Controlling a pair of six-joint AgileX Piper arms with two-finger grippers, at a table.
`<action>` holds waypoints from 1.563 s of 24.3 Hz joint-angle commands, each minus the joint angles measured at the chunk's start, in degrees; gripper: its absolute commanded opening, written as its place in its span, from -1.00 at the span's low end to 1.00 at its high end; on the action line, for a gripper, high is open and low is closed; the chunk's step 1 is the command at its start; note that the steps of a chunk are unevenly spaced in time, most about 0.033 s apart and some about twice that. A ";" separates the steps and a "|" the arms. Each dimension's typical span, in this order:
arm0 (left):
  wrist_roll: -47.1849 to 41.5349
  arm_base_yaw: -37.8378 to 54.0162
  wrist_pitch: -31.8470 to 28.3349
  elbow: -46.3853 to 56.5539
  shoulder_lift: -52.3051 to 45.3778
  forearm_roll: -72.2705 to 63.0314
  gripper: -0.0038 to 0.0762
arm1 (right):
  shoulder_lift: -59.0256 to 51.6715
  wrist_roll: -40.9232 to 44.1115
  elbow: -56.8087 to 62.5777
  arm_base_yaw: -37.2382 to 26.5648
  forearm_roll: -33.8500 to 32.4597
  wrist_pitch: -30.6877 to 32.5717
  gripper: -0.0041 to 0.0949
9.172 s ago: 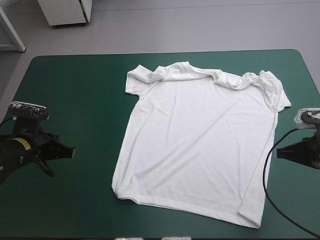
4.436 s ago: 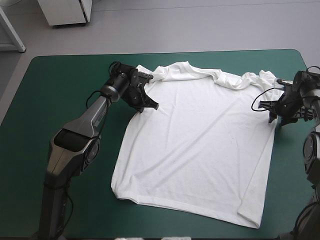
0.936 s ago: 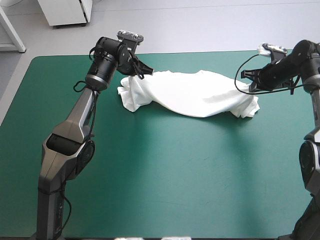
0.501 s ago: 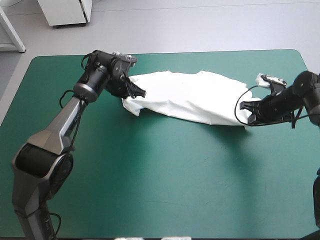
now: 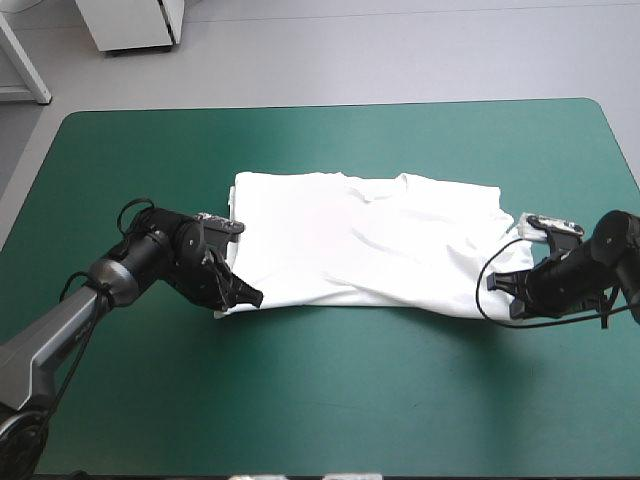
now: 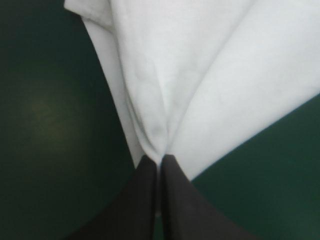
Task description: Fold the cloth
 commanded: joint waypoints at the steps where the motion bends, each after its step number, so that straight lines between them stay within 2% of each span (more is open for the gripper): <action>1: 0.18 -0.37 -1.92 4.99 -6.02 -1.50 -0.93 | -4.45 0.72 4.59 -0.05 -0.49 0.40 -0.95; 5: 0.57 -0.37 -2.48 11.20 -8.56 -1.62 -0.93 | -7.54 1.10 10.30 -0.05 -1.45 -0.06 -0.95; 8: -0.20 -0.37 -2.64 11.59 -8.56 -1.00 -0.92 | -7.81 1.68 10.06 -0.05 -2.11 -0.18 -0.91; 9: -0.64 -0.37 -2.65 11.49 -8.56 -1.00 -0.92 | -7.81 1.68 9.91 -0.05 -2.00 -0.18 -0.84; 11: -1.04 -0.37 -1.74 11.46 -8.56 -1.63 -0.79 | -7.81 1.71 9.85 -0.05 -1.81 -0.08 -0.47; 13: -0.61 -0.37 0.70 11.46 -8.56 -2.80 -0.46 | -7.81 1.71 9.76 -0.05 -0.23 -0.08 -0.07; 14: 0.74 -0.37 2.24 11.22 -8.56 -4.02 -0.22 | -7.92 2.00 9.76 -0.05 0.30 0.06 0.10; 15: 1.70 -0.37 3.61 10.49 -8.56 -4.80 -0.02 | -8.04 2.20 9.45 -0.05 0.33 0.67 0.18; 16: 2.58 -0.37 5.68 8.47 -8.56 -5.20 0.26 | -8.15 2.45 8.17 -0.05 0.33 2.12 0.18; 18: 2.23 -0.37 7.40 5.19 -8.79 -4.29 0.44 | -8.75 2.84 5.64 -0.05 -0.12 3.78 0.17; 22: 1.08 -0.37 10.05 -3.66 -9.30 -0.40 0.44 | -10.12 5.54 -0.86 -0.05 -3.67 5.34 0.17; 25: -0.17 -0.37 13.39 -9.90 -9.30 4.86 0.37 | -10.29 8.40 -6.83 -0.05 -6.33 5.34 0.17; 27: -0.90 -0.37 13.40 -12.34 -9.30 8.26 0.32 | -10.18 9.39 -10.63 -0.05 -8.14 5.34 0.17; 32: -2.47 -0.37 13.29 -14.68 -9.30 15.46 0.28 | -9.47 11.60 -16.46 -0.26 -12.80 5.34 0.00; 38: -2.61 -0.37 11.63 -14.68 -9.30 19.24 0.28 | -2.86 11.00 -16.73 -2.58 -11.68 5.34 -0.03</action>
